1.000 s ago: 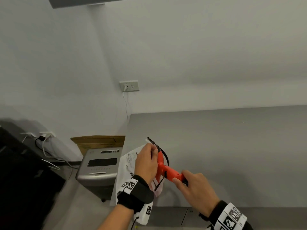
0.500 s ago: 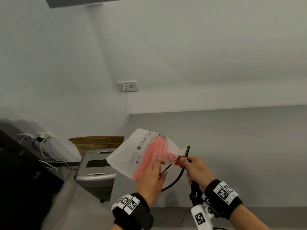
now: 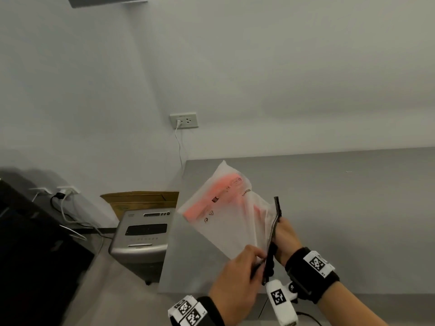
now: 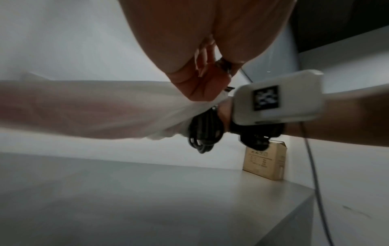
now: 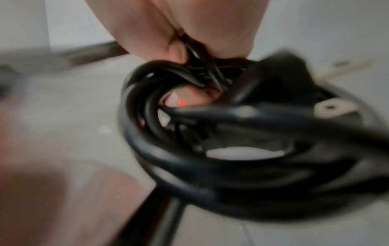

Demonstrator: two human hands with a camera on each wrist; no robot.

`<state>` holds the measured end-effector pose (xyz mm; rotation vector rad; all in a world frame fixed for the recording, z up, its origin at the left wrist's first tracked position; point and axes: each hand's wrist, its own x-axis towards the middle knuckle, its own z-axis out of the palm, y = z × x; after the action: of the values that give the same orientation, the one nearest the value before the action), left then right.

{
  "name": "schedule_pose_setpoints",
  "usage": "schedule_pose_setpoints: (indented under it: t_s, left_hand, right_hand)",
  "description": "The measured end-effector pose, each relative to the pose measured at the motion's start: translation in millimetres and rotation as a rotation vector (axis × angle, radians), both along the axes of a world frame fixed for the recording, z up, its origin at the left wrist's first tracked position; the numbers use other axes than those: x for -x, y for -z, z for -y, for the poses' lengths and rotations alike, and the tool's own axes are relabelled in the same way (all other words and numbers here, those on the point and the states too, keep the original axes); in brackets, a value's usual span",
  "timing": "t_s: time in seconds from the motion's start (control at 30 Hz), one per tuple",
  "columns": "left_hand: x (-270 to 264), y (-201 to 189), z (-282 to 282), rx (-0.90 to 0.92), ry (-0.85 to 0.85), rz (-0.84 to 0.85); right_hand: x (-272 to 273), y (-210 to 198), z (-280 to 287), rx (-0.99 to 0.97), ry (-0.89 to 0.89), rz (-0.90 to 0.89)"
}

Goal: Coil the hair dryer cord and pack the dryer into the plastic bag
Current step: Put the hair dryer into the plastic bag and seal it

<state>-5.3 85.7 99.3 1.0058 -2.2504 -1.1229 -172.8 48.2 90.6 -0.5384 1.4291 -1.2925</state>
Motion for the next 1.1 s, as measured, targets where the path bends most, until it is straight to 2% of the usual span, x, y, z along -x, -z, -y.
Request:
schedule_pose_setpoints:
  t_s: [0.1,0.27,0.33,0.37,0.4,0.5,0.53,0.7,0.77,0.83,0.9,0.97,1.03,1.07,1.1]
  left_hand:
    - [6.7,-4.8,-6.8,0.066,0.032,0.002]
    - [-3.4,-2.5,9.0,0.055,-0.112,-0.049]
    - [-5.3,-5.6,14.8,0.055,-0.165,-0.058]
    - [-6.0,-6.0,18.6,0.06,-0.194,-0.071]
    - [-6.8,-5.8,22.9,0.065,-0.225,-0.076]
    - [-10.4,-10.1,34.6,0.055,-0.3,-0.061]
    - [-11.2,-11.8,37.9,0.046,-0.316,-0.067]
    - [-5.6,-20.3,45.0,0.063,-0.378,-0.068]
    - [-3.4,-25.0,47.2,0.084,-0.382,-0.058]
    - [-2.4,-30.7,49.9,0.098,-0.375,-0.057]
    - [-0.9,-34.2,49.6,0.107,-0.342,-0.067]
    - [2.1,-35.2,45.0,0.114,-0.289,-0.065]
    - [7.0,-33.1,38.2,0.141,-0.221,-0.051]
    - [9.9,-31.8,34.7,0.149,-0.186,-0.047]
    - [13.0,-30.2,31.7,0.148,-0.157,-0.04]
  right_hand:
    - [-2.2,1.0,6.6,-0.029,0.014,0.09]
    - [6.7,-7.6,12.8,0.056,-0.008,0.211]
    - [11.3,-10.2,16.6,0.09,-0.003,0.187]
    - [12.7,-10.4,17.9,0.099,-0.04,0.125]
    - [13.9,-11.7,17.5,0.097,-0.118,-0.017]
    - [20.1,-15.5,16.9,-0.009,-0.402,-0.7]
    - [22.5,-19.8,16.5,-0.046,-0.456,-0.85]
    - [30.9,-36.8,5.4,0.023,-0.504,-1.244]
    - [32.8,-37.3,-4.6,0.142,-0.481,-1.392]
    - [35.1,-39.3,-15.3,0.349,-0.329,-1.469]
    - [43.7,-34.7,-22.9,0.438,-0.08,-1.46]
    - [57.9,-28.7,-28.7,0.228,0.034,-1.332]
    - [64.8,-28.8,-34.8,-0.098,-0.057,-0.971]
    - [64.3,-28.9,-37.7,-0.185,-0.107,-0.744]
    - [61.0,-29.6,-40.6,-0.219,-0.138,-0.602]
